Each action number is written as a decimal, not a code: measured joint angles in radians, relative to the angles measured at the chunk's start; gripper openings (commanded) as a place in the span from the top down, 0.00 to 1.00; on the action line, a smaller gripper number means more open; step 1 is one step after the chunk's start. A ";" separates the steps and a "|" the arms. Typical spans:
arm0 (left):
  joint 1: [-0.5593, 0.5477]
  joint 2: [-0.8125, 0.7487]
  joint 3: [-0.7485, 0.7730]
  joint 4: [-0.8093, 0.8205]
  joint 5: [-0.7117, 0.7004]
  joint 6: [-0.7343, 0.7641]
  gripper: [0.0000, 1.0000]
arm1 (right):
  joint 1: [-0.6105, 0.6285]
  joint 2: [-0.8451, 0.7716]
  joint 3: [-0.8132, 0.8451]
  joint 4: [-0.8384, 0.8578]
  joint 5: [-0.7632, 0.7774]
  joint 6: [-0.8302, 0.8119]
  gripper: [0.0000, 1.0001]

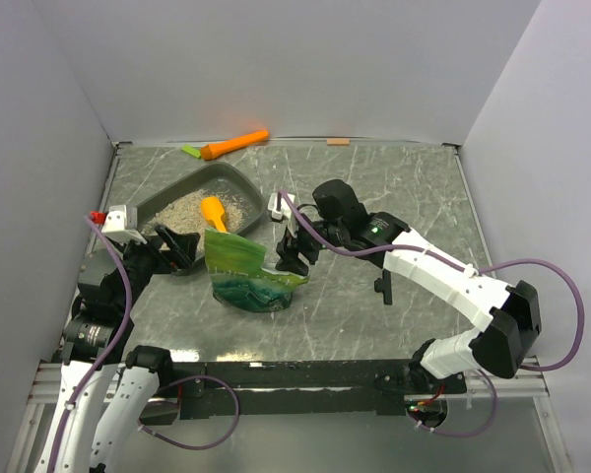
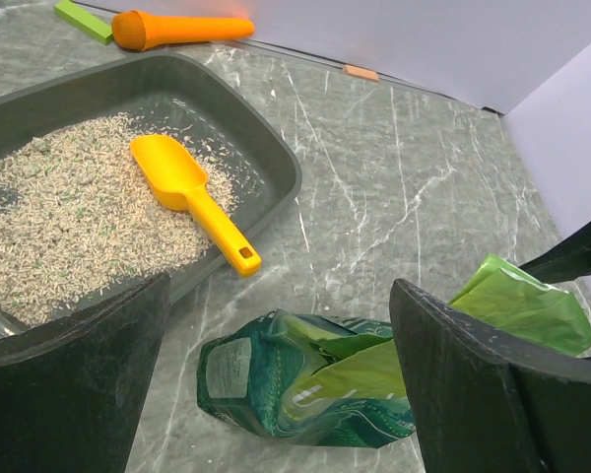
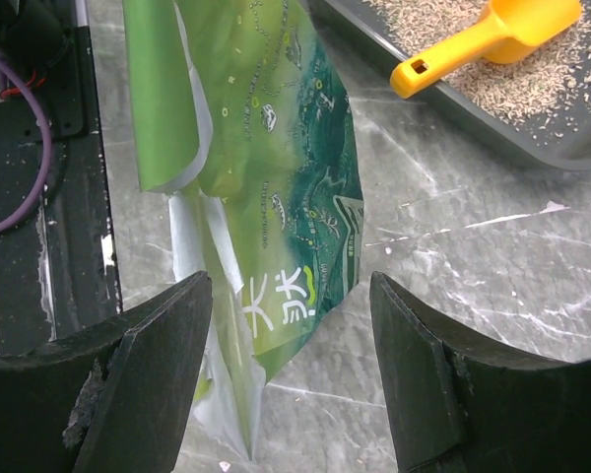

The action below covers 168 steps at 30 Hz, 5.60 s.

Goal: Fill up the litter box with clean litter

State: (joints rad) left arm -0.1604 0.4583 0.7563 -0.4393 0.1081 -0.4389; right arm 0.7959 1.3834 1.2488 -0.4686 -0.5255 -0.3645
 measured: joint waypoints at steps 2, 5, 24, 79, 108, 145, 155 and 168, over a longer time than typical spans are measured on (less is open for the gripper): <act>0.000 0.000 0.000 0.000 0.000 0.000 0.03 | 0.000 0.002 0.000 -0.002 -0.005 0.000 0.29; 0.000 0.000 0.000 0.000 0.000 0.000 0.03 | 0.000 0.014 0.000 -0.005 -0.015 0.000 0.29; 0.000 0.002 0.000 0.000 0.000 0.000 0.03 | 0.032 0.097 0.022 -0.085 -0.070 -0.034 0.34; 0.000 0.002 0.000 0.000 0.000 0.000 0.03 | 0.053 -0.161 0.113 -0.096 0.476 0.188 0.97; 0.000 0.000 0.000 0.000 0.000 0.000 0.03 | 0.138 -0.032 0.040 -0.100 0.318 0.245 1.00; 0.000 0.000 0.000 0.000 0.000 0.000 0.03 | 0.140 0.101 0.177 -0.195 0.246 0.172 0.00; 0.000 -0.001 0.000 0.000 0.000 0.000 0.03 | 0.140 0.129 0.452 -0.309 0.353 0.137 0.00; 0.000 -0.005 0.000 0.000 0.000 0.000 0.03 | -0.064 0.243 0.634 -0.220 0.451 0.247 0.00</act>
State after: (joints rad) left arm -0.1604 0.4534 0.7559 -0.4393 0.1085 -0.4389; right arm 0.7315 1.6260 1.8828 -0.6884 -0.0742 -0.1177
